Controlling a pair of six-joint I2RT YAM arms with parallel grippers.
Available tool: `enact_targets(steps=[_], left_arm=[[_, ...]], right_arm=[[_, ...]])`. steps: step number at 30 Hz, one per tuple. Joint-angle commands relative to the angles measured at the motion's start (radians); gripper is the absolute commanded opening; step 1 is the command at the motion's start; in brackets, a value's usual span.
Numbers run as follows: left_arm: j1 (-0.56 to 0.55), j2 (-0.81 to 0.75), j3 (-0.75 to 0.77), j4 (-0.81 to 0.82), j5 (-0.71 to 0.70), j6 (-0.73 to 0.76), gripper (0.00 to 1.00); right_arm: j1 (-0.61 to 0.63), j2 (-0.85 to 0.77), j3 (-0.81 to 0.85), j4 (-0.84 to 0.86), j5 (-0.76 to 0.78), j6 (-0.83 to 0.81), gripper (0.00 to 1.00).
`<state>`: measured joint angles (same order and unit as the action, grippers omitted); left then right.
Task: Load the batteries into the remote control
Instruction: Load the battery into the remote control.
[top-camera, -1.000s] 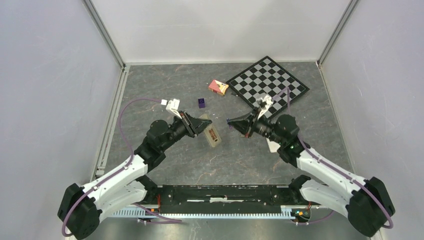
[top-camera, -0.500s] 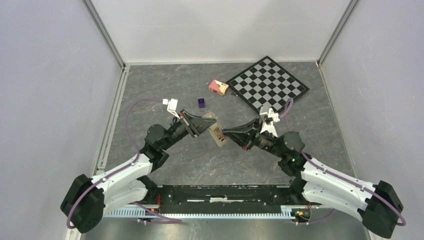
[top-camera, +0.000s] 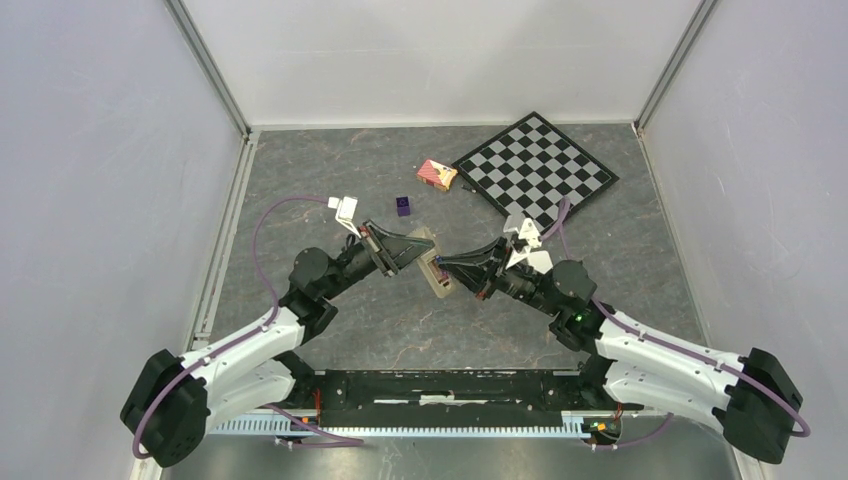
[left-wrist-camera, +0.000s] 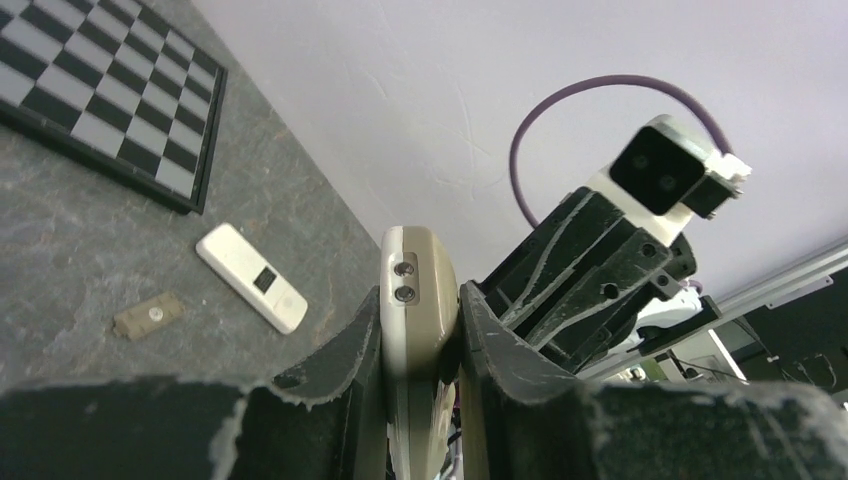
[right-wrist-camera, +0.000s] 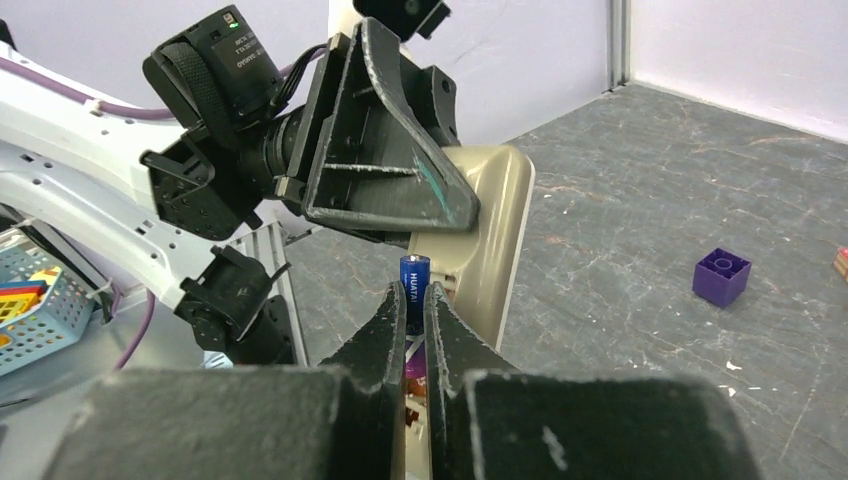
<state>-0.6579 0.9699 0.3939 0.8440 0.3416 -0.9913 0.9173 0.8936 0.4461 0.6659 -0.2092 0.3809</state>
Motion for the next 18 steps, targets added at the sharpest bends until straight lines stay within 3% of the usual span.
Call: enact_targets(steps=[1, 5, 10, 18], left_arm=[[0.000, -0.030, 0.088, -0.181, -0.025, -0.067, 0.02], [0.000, -0.035, 0.159, -0.370, -0.052, -0.115, 0.02], [0.007, -0.031, 0.191, -0.451, -0.066, -0.189, 0.02], [0.006, -0.043, 0.220, -0.536, -0.060, -0.183, 0.02]], right_arm=[[0.013, 0.023, 0.064, -0.008, 0.029, -0.086, 0.00], [0.018, 0.050, 0.077, -0.046, 0.021, -0.131, 0.00], [0.037, 0.052, 0.055, -0.040, 0.049, -0.153, 0.00], [0.040, 0.056, 0.050, -0.069, 0.085, -0.203, 0.01]])
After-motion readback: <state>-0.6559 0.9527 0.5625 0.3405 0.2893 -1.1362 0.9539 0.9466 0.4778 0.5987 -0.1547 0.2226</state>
